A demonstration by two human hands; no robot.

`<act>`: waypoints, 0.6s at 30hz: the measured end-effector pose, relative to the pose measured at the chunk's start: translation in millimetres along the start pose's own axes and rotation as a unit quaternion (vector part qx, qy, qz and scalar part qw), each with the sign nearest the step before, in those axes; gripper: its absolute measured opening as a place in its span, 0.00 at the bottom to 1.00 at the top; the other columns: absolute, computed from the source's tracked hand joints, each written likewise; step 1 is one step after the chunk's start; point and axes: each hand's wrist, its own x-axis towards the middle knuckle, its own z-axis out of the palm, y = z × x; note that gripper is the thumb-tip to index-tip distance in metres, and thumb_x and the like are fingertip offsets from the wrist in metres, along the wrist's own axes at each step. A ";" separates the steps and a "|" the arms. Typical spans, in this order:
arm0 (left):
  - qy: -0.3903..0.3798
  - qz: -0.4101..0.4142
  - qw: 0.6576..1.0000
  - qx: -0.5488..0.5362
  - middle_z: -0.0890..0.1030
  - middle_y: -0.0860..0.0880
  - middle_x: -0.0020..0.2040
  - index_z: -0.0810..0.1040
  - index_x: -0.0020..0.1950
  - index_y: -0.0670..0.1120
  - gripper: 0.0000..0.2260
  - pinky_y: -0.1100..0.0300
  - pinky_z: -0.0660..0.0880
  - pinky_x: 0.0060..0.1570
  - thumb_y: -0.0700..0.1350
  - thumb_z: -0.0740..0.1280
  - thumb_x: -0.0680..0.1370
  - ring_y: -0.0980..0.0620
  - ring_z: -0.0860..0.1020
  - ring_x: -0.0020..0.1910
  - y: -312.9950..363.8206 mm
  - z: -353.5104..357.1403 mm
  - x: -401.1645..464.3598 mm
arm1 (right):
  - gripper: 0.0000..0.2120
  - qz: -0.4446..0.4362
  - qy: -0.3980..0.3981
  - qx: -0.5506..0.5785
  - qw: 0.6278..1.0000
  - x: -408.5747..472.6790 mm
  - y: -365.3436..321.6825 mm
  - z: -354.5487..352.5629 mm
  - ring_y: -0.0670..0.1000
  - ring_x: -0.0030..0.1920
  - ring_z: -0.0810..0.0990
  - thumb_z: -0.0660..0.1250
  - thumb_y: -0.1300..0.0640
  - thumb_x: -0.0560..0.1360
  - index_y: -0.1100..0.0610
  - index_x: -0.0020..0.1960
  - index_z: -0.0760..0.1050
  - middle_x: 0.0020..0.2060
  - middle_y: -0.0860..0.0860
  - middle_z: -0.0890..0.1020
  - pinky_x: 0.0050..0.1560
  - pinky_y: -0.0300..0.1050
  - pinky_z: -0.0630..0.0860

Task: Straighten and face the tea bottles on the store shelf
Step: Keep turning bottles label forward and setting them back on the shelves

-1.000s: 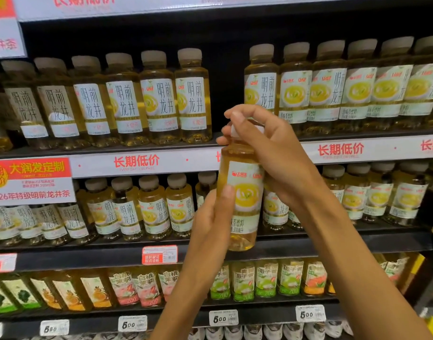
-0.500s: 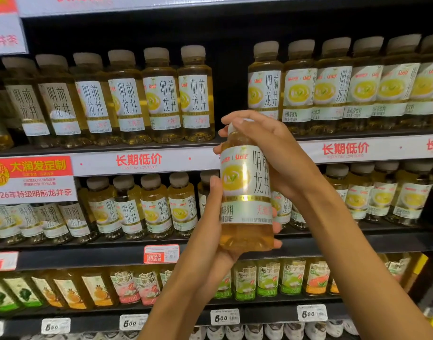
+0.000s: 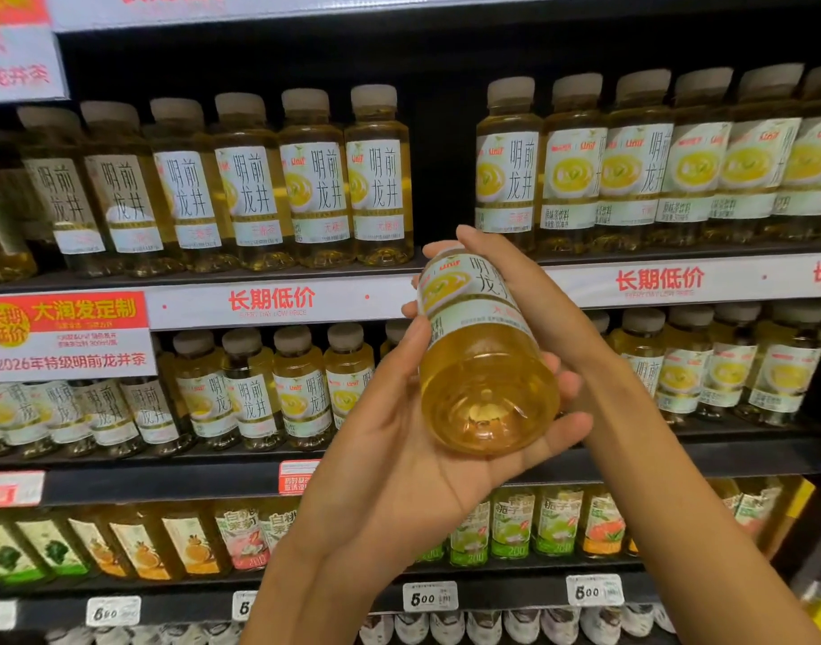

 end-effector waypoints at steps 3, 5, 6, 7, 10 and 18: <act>0.009 0.003 1.000 -0.012 0.77 0.31 0.59 0.74 0.64 0.32 0.22 0.39 0.72 0.61 0.44 0.71 0.75 0.33 0.78 0.57 0.3 1.8 -3.3 | 0.18 0.014 -0.022 0.039 0.999 -3.0 0.1 5.4 0.58 0.49 0.75 0.60 0.48 0.78 0.60 0.61 0.73 0.45 0.59 0.75 0.40 0.40 0.79; 0.013 0.005 1.000 -0.019 0.77 0.32 0.60 0.73 0.65 0.33 0.22 0.39 0.71 0.63 0.44 0.70 0.76 0.32 0.77 0.58 0.6 1.0 -4.3 | 0.17 0.023 -0.033 0.047 0.998 -3.3 0.9 7.5 0.55 0.44 0.75 0.62 0.48 0.75 0.58 0.58 0.72 0.43 0.57 0.75 0.38 0.39 0.78; 0.015 0.004 1.000 -0.020 0.77 0.32 0.60 0.73 0.65 0.33 0.22 0.39 0.71 0.63 0.44 0.69 0.76 0.33 0.77 0.58 1.1 -0.7 -4.7 | 0.16 0.026 -0.031 0.047 0.998 -3.0 1.2 7.8 0.54 0.43 0.75 0.62 0.48 0.76 0.58 0.57 0.72 0.42 0.56 0.75 0.38 0.39 0.78; 0.017 0.002 1.000 -0.015 0.77 0.32 0.60 0.74 0.64 0.33 0.21 0.39 0.71 0.63 0.44 0.69 0.76 0.33 0.77 0.58 1.3 -2.4 -5.3 | 0.16 0.025 -0.023 0.043 0.998 -2.4 1.4 7.6 0.54 0.43 0.76 0.61 0.48 0.77 0.59 0.57 0.73 0.42 0.56 0.75 0.39 0.40 0.79; 0.014 0.000 1.000 0.005 0.78 0.31 0.57 0.76 0.62 0.31 0.23 0.42 0.76 0.57 0.44 0.73 0.73 0.35 0.79 0.55 3.2 -8.8 -5.7 | 0.12 -0.015 0.010 -0.004 1.000 0.9 -1.3 6.8 0.58 0.49 0.79 0.62 0.50 0.78 0.58 0.53 0.76 0.46 0.57 0.79 0.47 0.47 0.79; 0.123 0.051 0.918 0.374 0.85 0.46 0.51 0.77 0.60 0.50 0.26 0.58 0.80 0.46 0.56 0.74 0.64 0.50 0.84 0.48 -3.8 -32.8 -3.1 | 0.09 -0.185 -0.035 -0.100 0.977 -5.0 -11.1 17.9 0.53 0.47 0.85 0.63 0.55 0.77 0.56 0.56 0.75 0.48 0.53 0.83 0.45 0.45 0.81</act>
